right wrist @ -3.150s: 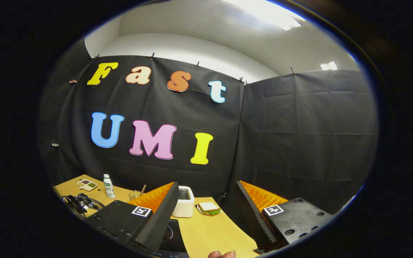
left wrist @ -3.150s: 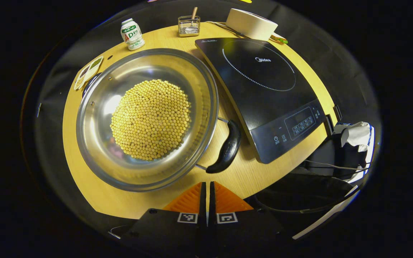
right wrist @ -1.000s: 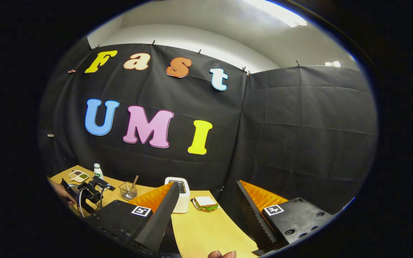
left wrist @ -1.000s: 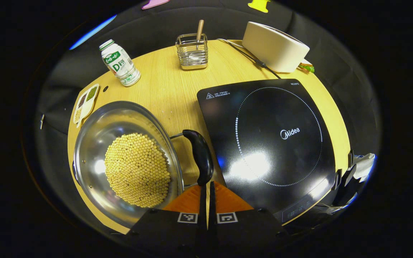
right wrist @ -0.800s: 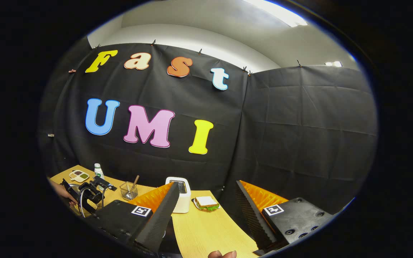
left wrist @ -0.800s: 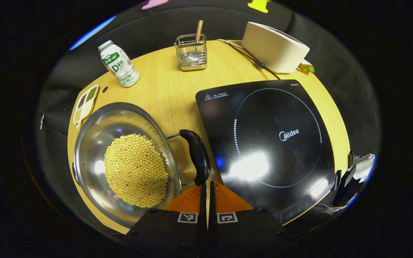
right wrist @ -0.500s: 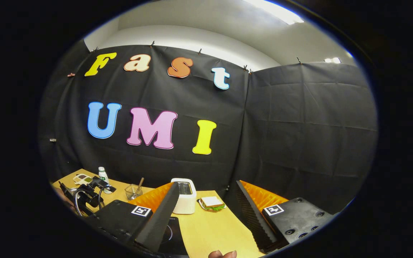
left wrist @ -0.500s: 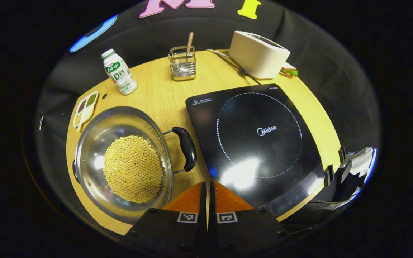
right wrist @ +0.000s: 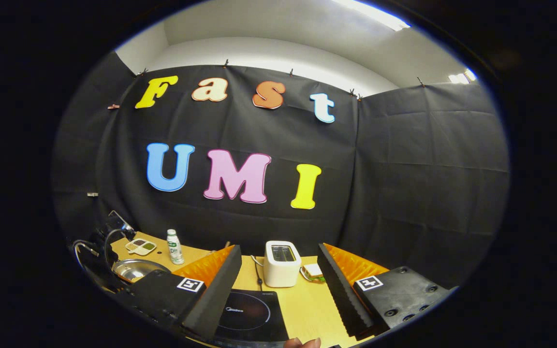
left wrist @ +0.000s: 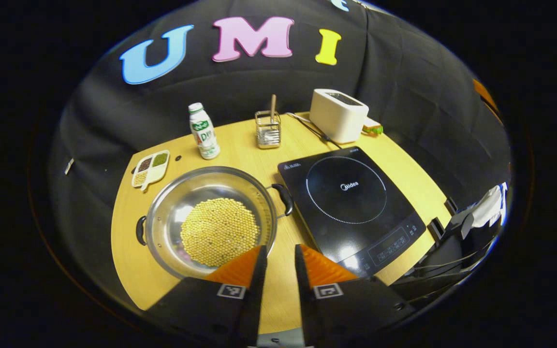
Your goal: First push the handle of the pot to place it horizontally, then grasp the pot with both hands and set it on the induction cooktop.
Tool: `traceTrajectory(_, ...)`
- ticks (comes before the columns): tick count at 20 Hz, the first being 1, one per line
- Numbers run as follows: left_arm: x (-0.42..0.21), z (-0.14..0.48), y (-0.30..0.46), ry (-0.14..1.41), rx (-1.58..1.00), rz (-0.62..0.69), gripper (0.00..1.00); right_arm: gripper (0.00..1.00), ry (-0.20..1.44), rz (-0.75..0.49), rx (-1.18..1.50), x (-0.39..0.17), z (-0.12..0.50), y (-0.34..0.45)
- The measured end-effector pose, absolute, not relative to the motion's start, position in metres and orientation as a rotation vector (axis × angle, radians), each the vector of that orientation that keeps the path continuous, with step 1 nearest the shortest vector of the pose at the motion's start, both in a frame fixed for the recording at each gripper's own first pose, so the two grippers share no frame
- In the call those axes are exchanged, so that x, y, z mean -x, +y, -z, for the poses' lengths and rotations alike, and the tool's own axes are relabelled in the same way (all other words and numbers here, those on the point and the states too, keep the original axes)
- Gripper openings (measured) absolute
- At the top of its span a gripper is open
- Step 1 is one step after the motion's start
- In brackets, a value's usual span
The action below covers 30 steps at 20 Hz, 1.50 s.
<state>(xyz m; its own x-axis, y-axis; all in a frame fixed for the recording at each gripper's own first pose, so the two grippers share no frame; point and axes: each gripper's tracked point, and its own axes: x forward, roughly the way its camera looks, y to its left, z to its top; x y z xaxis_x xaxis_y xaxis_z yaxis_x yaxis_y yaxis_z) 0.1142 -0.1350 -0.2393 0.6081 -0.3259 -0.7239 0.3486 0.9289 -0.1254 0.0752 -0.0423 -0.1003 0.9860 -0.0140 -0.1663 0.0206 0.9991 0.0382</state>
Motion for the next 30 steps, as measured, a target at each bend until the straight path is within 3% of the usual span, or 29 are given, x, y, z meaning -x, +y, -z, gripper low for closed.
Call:
traceTrajectory(2,-0.109,0.228,-0.107,0.769,0.006,0.349,0.54,0.98,0.171,-0.014,-0.034,-0.067,0.098,-0.02)
traceTrajectory(5,-0.104,0.209,-0.06,0.66,-0.001,0.273,0.64,0.98,0.174,-0.054,-0.032,-0.056,0.094,0.012)
traceTrajectory(6,-0.101,0.204,-0.046,0.632,-0.007,0.249,0.81,0.98,0.175,-0.066,-0.029,-0.054,0.094,0.021)
traceTrajectory(8,-0.096,0.189,-0.018,0.567,0.001,0.205,0.89,0.98,0.173,-0.082,-0.026,-0.048,0.092,0.037)
traceTrajectory(13,-0.089,0.183,0.029,0.494,0.035,0.159,0.89,0.98,0.201,-0.134,-0.031,-0.044,0.103,0.077)
traceTrajectory(20,-0.108,0.232,0.072,0.584,0.132,0.146,0.89,0.98,0.37,-0.291,-0.108,-0.063,0.166,0.145)
traceTrajectory(30,-0.168,0.308,0.1,0.741,0.196,0.147,0.89,0.99,0.698,-0.37,-0.16,-0.096,0.287,0.202)
